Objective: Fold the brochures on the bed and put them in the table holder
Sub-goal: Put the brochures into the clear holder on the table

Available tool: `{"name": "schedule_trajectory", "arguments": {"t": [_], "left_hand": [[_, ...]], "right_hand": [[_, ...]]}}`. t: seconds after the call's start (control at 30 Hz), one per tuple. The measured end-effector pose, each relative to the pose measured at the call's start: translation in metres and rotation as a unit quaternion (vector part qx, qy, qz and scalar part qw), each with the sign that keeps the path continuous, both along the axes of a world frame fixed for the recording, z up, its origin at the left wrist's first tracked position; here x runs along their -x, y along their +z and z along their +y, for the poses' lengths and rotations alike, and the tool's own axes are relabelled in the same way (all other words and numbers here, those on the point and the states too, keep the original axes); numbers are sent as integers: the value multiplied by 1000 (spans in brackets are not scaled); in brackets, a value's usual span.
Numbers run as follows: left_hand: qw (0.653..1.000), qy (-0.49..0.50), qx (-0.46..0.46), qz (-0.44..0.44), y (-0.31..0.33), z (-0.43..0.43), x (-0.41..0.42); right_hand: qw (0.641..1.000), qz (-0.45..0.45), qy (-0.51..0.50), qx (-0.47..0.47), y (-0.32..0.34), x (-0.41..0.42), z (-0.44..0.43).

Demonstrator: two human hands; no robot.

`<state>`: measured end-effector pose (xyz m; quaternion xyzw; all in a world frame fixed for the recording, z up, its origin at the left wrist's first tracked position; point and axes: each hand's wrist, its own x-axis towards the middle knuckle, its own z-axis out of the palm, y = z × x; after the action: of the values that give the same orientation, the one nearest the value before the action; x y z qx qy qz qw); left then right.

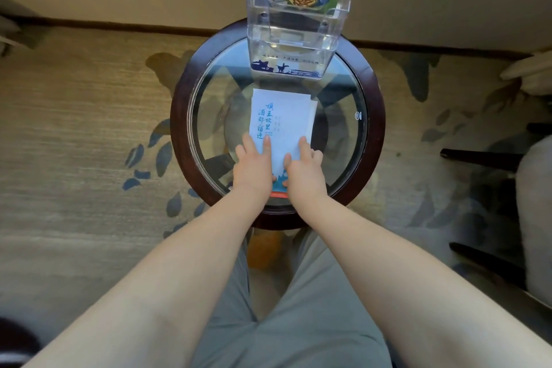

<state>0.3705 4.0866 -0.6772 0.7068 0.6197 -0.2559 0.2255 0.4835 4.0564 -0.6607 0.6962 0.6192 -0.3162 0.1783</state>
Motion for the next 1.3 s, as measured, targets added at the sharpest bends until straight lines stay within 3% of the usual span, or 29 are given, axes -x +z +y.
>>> {"name": "schedule_trajectory", "arguments": {"t": [0.17,0.33,0.7,0.97,1.1,1.3], "left_hand": [[996,61,28,-51,11,2,-5],[947,250,34,-197,26,21,-4],[937,284,79,-186,46,37,-5],[920,308,65,-235,81,58,10],[909,298,57,-286,107,76,21],[868,270,-20,-416,175,134,23]], "right_hand": [[998,43,-33,14,7,-2,3],[963,161,-213,50,15,-1,24],[877,209,-424,81,34,-23,59],[907,159,-389,-42,66,-24,75],[913,133,-382,-58,96,-30,94],[903,191,-360,-134,172,-34,126]]}}
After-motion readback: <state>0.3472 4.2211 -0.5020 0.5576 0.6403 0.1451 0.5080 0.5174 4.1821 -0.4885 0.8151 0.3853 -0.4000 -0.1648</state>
